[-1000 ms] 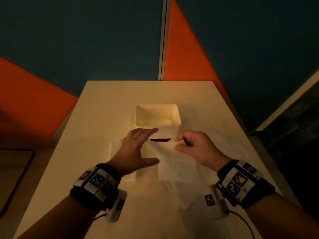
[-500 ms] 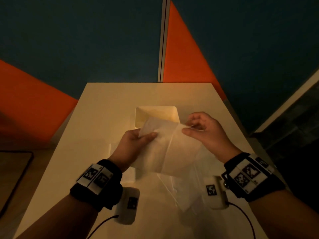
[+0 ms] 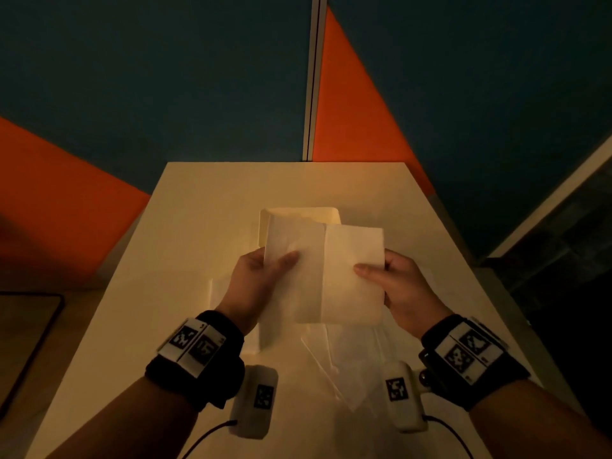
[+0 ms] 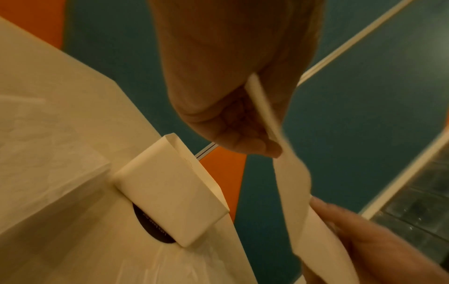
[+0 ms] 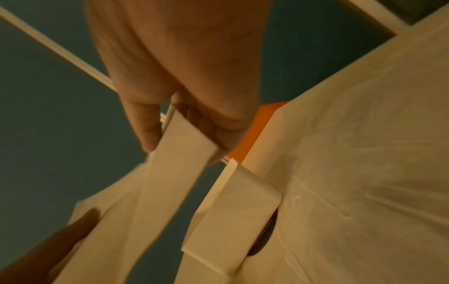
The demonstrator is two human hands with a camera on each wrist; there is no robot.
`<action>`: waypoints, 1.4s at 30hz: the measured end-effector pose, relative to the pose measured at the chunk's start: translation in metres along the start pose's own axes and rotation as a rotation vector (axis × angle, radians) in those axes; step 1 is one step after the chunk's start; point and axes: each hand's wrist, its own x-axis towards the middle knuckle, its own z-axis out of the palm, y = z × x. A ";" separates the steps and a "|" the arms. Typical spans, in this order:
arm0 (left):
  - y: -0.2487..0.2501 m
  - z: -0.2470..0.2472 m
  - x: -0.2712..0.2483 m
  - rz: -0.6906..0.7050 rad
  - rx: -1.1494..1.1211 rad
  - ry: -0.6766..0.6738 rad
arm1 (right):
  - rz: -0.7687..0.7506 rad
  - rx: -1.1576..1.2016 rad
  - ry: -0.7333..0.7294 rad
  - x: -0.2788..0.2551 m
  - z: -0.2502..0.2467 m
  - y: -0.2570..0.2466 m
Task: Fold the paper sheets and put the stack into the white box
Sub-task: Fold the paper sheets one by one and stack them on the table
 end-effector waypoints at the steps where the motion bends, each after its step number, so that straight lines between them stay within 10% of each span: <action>1: -0.001 0.001 0.000 0.010 0.033 0.014 | -0.015 -0.017 0.008 0.000 0.003 0.000; 19: -0.012 0.015 -0.007 -0.288 -0.138 -0.285 | 0.077 0.068 -0.134 -0.005 0.034 0.009; 25: -0.011 -0.012 -0.005 -0.169 -0.066 -0.050 | 0.112 0.040 -0.110 0.004 0.007 0.001; 32: -0.043 -0.074 0.005 -0.185 0.217 0.261 | 0.155 -0.573 0.356 0.034 -0.052 0.045; 42: -0.082 -0.106 0.006 -0.243 0.770 0.205 | 0.175 -1.371 0.015 0.016 -0.070 0.095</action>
